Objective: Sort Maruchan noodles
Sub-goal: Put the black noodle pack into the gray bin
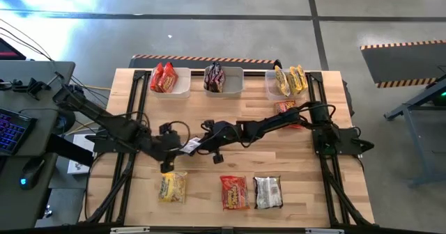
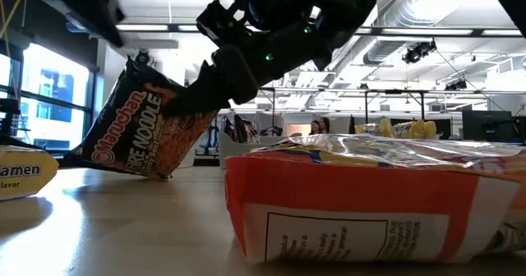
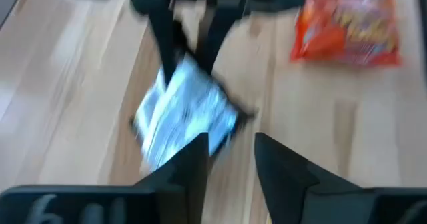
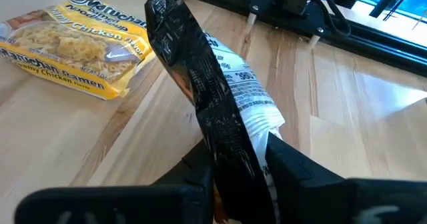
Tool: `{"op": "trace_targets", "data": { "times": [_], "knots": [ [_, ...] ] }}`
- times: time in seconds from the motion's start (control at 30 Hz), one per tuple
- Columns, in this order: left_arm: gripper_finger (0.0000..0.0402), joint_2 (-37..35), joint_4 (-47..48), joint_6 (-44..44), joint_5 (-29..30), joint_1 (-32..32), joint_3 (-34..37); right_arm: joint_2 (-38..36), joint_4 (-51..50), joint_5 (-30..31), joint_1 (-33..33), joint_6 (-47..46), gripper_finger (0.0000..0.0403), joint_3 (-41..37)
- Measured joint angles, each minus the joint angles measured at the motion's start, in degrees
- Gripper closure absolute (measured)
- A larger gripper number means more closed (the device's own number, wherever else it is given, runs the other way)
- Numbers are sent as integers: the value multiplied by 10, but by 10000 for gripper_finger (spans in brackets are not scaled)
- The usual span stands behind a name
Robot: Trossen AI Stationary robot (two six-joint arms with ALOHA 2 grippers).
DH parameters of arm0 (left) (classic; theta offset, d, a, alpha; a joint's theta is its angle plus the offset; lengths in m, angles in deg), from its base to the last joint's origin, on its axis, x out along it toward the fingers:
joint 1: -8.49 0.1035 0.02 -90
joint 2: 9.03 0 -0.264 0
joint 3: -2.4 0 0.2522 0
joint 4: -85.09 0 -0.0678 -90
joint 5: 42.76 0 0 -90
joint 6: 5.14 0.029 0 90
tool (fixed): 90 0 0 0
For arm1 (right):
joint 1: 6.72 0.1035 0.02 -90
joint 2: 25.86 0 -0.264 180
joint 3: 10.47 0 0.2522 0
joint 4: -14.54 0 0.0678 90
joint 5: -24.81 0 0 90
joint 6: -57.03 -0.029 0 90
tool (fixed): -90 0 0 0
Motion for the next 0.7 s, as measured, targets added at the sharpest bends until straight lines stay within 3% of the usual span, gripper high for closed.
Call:
{"op": "trace_targets", "data": {
  "times": [0.2,0.33,0.47,0.7],
  "knots": [
    [240,2,58,-68,20,-54,2,0,14,-18,-10,-17,335,-4],
    [213,28,58,-90,25,-75,16,0,107,-62,-25,-65,337,-40],
    [195,71,60,-94,49,-83,27,0,184,-91,-36,-106,338,-71],
    [175,132,43,-69,127,-75,29,1,191,-98,-31,-117,338,-75]
  ]
}}
